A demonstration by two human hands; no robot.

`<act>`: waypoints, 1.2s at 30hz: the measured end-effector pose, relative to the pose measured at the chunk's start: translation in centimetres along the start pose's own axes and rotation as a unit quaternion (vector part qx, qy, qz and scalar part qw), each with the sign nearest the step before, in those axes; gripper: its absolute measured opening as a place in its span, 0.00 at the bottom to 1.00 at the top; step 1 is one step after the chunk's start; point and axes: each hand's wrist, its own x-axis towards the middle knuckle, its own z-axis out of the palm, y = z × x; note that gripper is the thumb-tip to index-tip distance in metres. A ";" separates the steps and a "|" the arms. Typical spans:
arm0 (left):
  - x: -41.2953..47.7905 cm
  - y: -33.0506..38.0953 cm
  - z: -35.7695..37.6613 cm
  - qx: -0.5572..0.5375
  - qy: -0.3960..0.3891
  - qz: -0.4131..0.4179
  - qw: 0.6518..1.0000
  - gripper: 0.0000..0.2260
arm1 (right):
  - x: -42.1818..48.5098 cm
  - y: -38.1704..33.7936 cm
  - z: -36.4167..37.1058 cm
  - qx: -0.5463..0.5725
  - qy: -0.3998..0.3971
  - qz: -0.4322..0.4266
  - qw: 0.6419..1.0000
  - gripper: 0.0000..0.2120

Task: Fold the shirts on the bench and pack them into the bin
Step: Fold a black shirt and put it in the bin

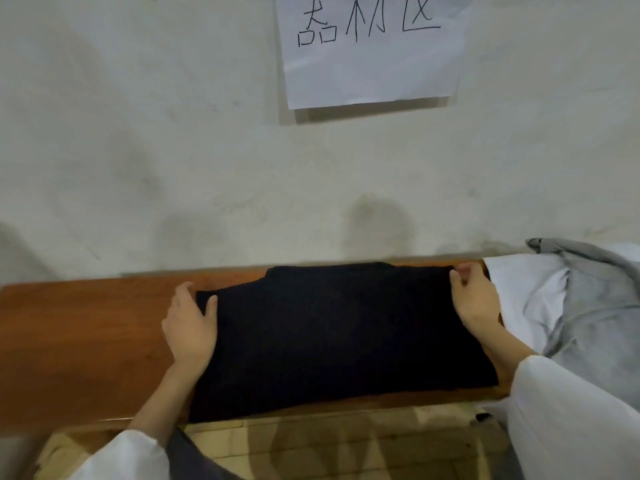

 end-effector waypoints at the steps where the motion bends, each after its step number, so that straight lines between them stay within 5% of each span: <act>1: -0.2 -0.1 -0.2 -0.003 -0.003 0.003 1.000 0.18 | -0.4 -0.1 -0.2 -0.002 0.003 -0.017 1.000 0.13; 7: -4.5 -1.7 -2.9 0.044 -0.088 -0.013 0.995 0.14 | -6.2 1.6 -2.3 -0.058 0.031 -0.158 0.985 0.05; 11: -8.1 -2.0 -4.7 0.110 -0.145 -0.031 0.983 0.18 | -11.0 3.4 -2.8 -0.069 -0.055 -0.283 0.955 0.02; 15: -9.8 -2.5 -5.7 0.124 -0.218 -0.047 0.967 0.16 | -13.8 5.5 -2.6 -0.135 -0.120 -0.315 0.932 0.20; 18: -10.1 -1.5 -6.4 0.007 -0.230 -0.071 0.971 0.12 | -14.7 6.6 -2.9 -0.152 -0.109 -0.345 0.920 0.23; 21: -9.6 0.4 -7.9 -0.225 -0.218 -0.174 0.934 0.08 | -14.7 6.5 -3.4 -0.144 -0.055 -0.387 0.909 0.14; 23: -8.7 0.9 -9.2 -0.277 -0.165 -0.191 0.927 0.08 | -14.7 6.0 -4.0 -0.132 -0.032 -0.392 0.910 0.05; 26: -7.3 0.1 -11.0 -0.207 -0.112 -0.158 0.959 0.10 | -14.7 5.8 -5.3 -0.118 -0.053 -0.318 0.939 0.08; 32: -9.6 -1.4 -10.1 -0.110 -0.279 -0.129 0.945 0.16 | -15.2 8.1 -5.5 -0.139 -0.118 -0.306 0.935 0.21; 36: -12.5 -1.7 -8.4 0.088 -0.117 0.080 0.986 0.16 | -15.8 7.7 -5.1 -0.119 -0.069 -0.331 0.933 0.12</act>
